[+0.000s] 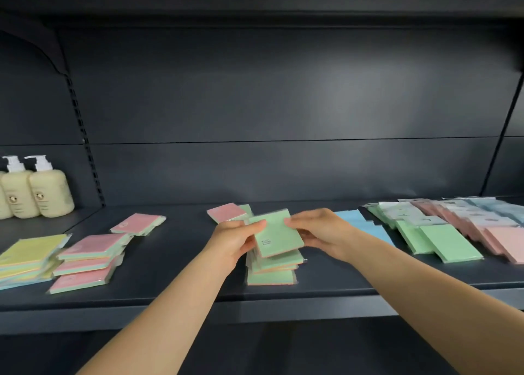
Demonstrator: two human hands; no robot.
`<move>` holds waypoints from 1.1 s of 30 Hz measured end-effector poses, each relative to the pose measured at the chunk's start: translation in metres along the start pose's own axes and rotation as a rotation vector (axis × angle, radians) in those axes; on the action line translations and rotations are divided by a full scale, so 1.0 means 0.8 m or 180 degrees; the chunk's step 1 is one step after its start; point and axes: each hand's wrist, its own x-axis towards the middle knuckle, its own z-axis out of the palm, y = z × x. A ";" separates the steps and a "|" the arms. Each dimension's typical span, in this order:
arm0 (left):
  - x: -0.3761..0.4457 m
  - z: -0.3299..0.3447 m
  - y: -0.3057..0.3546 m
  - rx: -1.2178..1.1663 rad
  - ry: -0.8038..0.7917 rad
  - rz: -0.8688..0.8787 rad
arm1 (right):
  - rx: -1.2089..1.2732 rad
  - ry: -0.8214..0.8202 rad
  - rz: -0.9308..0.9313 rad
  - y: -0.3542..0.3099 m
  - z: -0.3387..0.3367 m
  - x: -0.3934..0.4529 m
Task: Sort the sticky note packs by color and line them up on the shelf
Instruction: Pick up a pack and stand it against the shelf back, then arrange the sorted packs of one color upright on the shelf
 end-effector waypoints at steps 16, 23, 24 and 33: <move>0.063 -0.051 -0.004 0.2380 0.1185 0.0416 | -0.1833 0.0034 -0.0256 0.007 -0.038 0.081; 0.144 -0.090 -0.012 0.2099 0.1188 0.0277 | -0.1558 -0.0207 -0.0128 0.014 -0.016 0.163; 0.154 -0.096 -0.011 0.2052 0.1103 0.0177 | -0.1529 -0.0259 -0.0053 0.019 -0.011 0.176; 0.228 -0.137 0.000 0.2388 -0.0113 -0.0199 | -0.1877 -0.0998 0.0130 0.014 0.027 0.267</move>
